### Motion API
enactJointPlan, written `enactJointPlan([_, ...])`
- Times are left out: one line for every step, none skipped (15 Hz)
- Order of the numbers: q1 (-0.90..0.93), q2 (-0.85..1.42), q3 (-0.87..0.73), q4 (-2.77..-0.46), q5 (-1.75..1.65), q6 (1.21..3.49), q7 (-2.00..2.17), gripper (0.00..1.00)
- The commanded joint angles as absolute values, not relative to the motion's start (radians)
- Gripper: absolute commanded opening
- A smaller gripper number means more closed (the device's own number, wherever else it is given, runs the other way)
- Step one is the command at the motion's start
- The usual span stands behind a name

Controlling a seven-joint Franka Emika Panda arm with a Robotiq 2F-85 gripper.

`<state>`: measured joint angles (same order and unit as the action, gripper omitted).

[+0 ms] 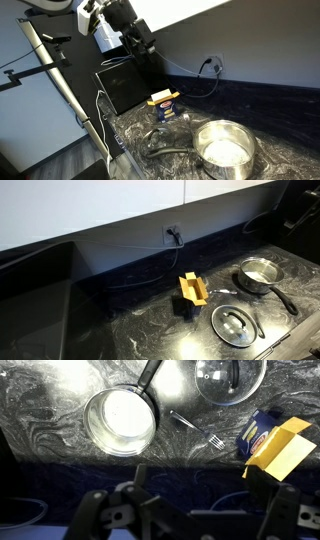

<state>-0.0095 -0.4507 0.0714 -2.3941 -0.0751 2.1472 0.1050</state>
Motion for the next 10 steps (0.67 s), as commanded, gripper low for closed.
enactJointPlan([0.029, -0.469, 0.107, -2.431, -0.088, 2.179, 0.108, 1.00])
enactJointPlan([0.047, -0.477, 0.121, -2.447, -0.085, 2.190, 0.104, 1.00])
enactJointPlan([0.072, -0.484, 0.141, -2.469, -0.085, 2.201, 0.096, 1.00])
enactJointPlan([0.093, -0.486, 0.163, -2.489, -0.093, 2.215, 0.092, 1.00])
enactJointPlan([0.119, -0.484, 0.182, -2.507, -0.091, 2.225, 0.080, 1.00])
enactJointPlan([0.143, -0.480, 0.205, -2.533, -0.100, 2.251, 0.072, 1.00])
enactJointPlan([0.168, -0.476, 0.221, -2.553, -0.101, 2.265, 0.061, 1.00])
enactJointPlan([0.188, -0.474, 0.237, -2.575, -0.108, 2.286, 0.049, 1.00])
enactJointPlan([0.198, -0.478, 0.247, -2.592, -0.127, 2.305, 0.036, 1.00])
enactJointPlan([0.187, -0.454, 0.235, -2.543, -0.099, 2.256, 0.081, 1.00])
